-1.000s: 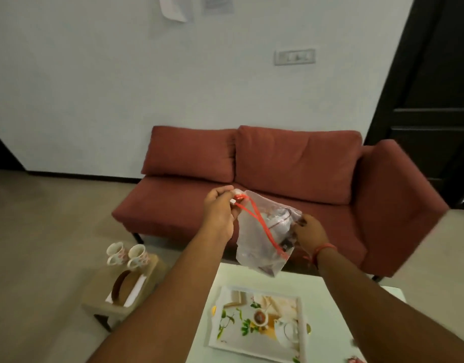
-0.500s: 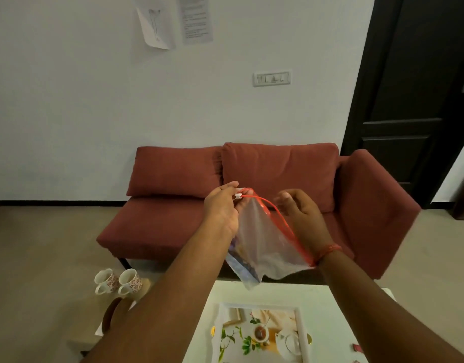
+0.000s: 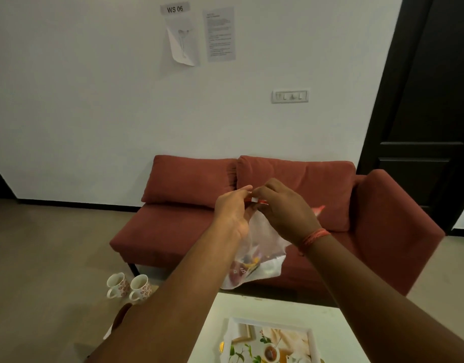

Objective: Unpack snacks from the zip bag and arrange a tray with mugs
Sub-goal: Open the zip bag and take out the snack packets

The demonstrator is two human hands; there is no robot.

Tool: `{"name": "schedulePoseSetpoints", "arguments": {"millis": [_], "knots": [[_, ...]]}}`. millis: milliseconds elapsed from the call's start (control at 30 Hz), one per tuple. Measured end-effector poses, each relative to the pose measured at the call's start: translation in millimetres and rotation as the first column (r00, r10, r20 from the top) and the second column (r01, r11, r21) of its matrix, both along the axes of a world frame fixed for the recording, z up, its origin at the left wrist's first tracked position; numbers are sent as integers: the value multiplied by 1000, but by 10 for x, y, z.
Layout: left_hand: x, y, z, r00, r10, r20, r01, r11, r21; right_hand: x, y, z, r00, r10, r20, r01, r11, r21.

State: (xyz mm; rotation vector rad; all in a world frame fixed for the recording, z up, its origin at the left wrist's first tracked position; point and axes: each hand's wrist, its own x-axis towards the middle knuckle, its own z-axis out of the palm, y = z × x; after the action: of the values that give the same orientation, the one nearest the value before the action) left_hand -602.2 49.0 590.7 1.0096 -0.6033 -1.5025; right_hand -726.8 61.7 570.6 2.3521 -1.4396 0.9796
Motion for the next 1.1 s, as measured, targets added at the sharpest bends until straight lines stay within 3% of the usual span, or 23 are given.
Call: {"name": "schedulePoseSetpoints", "arguments": {"millis": [167, 267, 367, 433, 567, 700, 800, 967, 1100], "knots": [[59, 22, -1, 992, -121, -27, 118, 989, -85, 3, -69, 143, 997, -4, 78, 3, 1000, 7], [102, 48, -12, 960, -179, 216, 224, 952, -208, -44, -103, 236, 990, -28, 137, 24, 999, 28], [141, 29, -2, 822, -44, 568, 268, 910, -317, -76, -127, 282, 991, -34, 126, 29, 999, 41], [152, -17, 5, 711, 108, 695, 262, 877, -404, -87, -127, 293, 991, -24, 131, 18, 999, 49], [140, -104, 0, 586, 289, 757, 295, 794, -531, -137, -125, 324, 991, -16, 131, 7, 998, 69], [138, -158, 7, 521, 404, 752, 337, 712, -616, -182, -142, 379, 996, 9, 93, -17, 995, 95], [109, -187, 41, 527, 396, 752, 338, 714, -613, -204, -166, 385, 994, 8, 105, -16, 997, 82], [88, -234, 99, 615, 276, 739, 310, 777, -548, -242, -210, 369, 979, 19, 201, -37, 996, 85], [145, -332, 80, 658, 287, 696, 228, 805, -548, -317, -237, 323, 970, 20, 241, -46, 994, 102]]}}
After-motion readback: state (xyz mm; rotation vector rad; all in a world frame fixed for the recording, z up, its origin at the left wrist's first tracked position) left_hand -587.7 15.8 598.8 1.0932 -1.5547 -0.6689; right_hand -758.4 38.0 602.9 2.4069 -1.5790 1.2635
